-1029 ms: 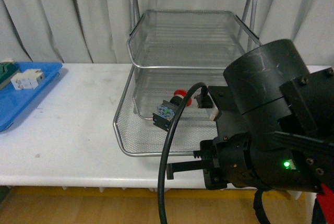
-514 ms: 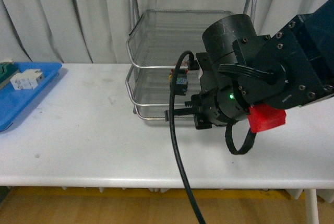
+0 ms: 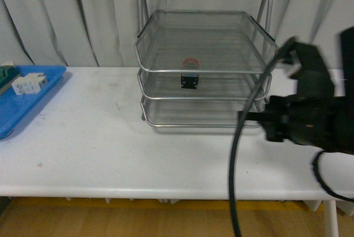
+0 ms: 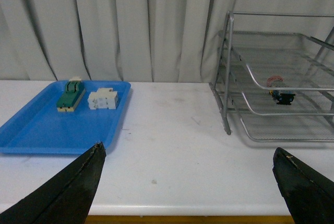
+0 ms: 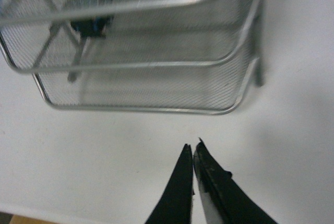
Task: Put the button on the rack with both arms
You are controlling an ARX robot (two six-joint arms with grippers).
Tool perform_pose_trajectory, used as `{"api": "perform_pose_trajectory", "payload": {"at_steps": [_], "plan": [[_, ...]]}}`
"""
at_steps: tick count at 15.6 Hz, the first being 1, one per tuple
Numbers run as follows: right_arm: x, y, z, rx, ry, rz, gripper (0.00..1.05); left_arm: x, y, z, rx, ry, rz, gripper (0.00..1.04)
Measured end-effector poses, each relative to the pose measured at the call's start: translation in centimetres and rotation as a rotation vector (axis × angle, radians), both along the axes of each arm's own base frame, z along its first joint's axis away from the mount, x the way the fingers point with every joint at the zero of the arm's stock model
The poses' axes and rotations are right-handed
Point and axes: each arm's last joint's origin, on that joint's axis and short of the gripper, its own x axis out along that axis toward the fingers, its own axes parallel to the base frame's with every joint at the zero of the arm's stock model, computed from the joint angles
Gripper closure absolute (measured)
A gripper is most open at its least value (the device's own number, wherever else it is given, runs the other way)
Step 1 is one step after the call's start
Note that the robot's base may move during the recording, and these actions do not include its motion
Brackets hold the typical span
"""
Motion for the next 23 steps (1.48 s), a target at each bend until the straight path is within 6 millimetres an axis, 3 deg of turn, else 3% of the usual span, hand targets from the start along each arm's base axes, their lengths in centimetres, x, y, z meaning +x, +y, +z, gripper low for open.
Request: {"api": "perform_pose_trajectory", "payload": {"at_steps": [1, 2, 3, 4, 6, 9, 11, 15, 17, 23], "plan": [[-2.3, -1.6, 0.9, -0.014, -0.127, -0.041, 0.93, 0.0, 0.0, 0.0, 0.0, 0.0, 0.0, 0.07], [-3.5, -2.3, 0.1, -0.094, -0.28, -0.152, 1.03, 0.0, 0.0, 0.0, 0.0, 0.0, -0.002, 0.07], [-6.0, -3.3, -1.9, -0.183, -0.28, -0.208, 1.03, 0.0, 0.0, 0.0, 0.0, -0.003, -0.003, 0.07], [-8.1, -4.1, -2.4, -0.211, -0.284, -0.21, 1.03, 0.0, 0.0, 0.0, 0.0, 0.002, 0.006, 0.07], [-9.7, -5.5, 1.5, -0.179, -0.465, -0.253, 1.03, 0.0, 0.0, 0.0, 0.0, 0.0, 0.003, 0.07], [-13.3, -6.8, 1.9, -0.184, -0.477, -0.246, 1.03, 0.0, 0.0, 0.0, 0.0, 0.0, 0.003, 0.07], [-14.6, -7.3, 3.5, -0.168, -0.548, -0.259, 1.03, 0.0, 0.0, 0.0, 0.0, 0.0, 0.003, 0.07], [-17.2, -8.9, 3.9, -0.177, -0.504, -0.265, 1.03, 0.0, 0.0, 0.0, 0.0, 0.0, 0.002, 0.07], [-18.2, -8.9, 5.0, -0.171, -0.543, -0.261, 1.03, 0.0, 0.0, 0.0, 0.0, 0.0, 0.002, 0.07], [-20.5, -8.9, 5.3, -0.17, -0.546, -0.262, 1.03, 0.0, 0.0, 0.0, 0.0, 0.0, 0.002, 0.07]]}}
